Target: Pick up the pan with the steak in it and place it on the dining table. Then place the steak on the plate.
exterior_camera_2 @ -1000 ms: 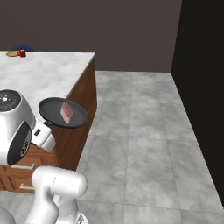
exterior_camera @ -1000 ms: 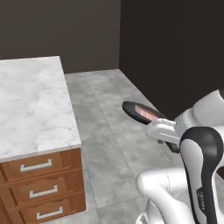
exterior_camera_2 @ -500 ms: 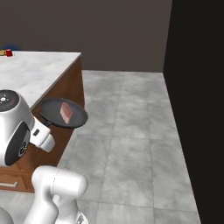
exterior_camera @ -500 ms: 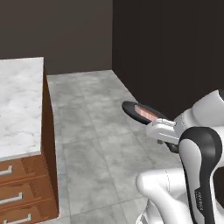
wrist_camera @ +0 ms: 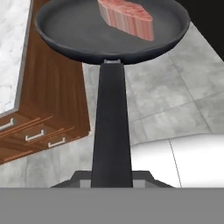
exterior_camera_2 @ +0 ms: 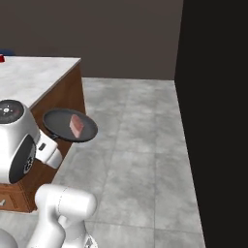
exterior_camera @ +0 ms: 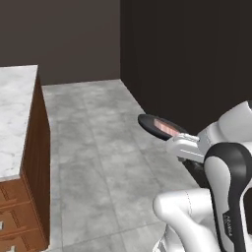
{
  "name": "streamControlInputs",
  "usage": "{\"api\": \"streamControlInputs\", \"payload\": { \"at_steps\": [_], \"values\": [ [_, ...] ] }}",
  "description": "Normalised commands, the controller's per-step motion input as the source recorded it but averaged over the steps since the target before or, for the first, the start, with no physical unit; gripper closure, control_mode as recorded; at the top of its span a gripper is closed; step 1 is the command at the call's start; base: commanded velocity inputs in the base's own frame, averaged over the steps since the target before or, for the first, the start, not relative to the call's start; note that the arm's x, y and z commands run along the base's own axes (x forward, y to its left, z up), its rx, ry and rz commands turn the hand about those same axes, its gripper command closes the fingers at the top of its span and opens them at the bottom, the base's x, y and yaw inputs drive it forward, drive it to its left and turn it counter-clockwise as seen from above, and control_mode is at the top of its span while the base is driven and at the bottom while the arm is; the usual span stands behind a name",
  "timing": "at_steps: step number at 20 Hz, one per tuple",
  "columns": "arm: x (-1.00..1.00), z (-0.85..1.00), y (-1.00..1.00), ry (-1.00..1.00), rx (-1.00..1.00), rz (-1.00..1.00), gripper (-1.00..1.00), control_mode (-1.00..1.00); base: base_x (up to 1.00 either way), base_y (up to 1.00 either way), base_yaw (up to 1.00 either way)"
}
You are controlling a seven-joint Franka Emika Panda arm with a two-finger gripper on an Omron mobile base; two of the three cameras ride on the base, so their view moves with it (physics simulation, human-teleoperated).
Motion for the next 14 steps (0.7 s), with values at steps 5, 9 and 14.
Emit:
{"api": "streamControlInputs", "payload": {
  "at_steps": [5,9,14],
  "values": [
    [0.00,0.00,0.00,0.00,0.00,0.00,1.00,1.00,0.76,-0.17,0.00],
    [0.00,0.00,0.00,0.00,0.00,0.00,1.00,1.00,1.00,-0.09,0.00],
    [0.00,0.00,0.00,0.00,0.00,0.00,1.00,1.00,1.00,-0.07,0.00]
  ]
}}
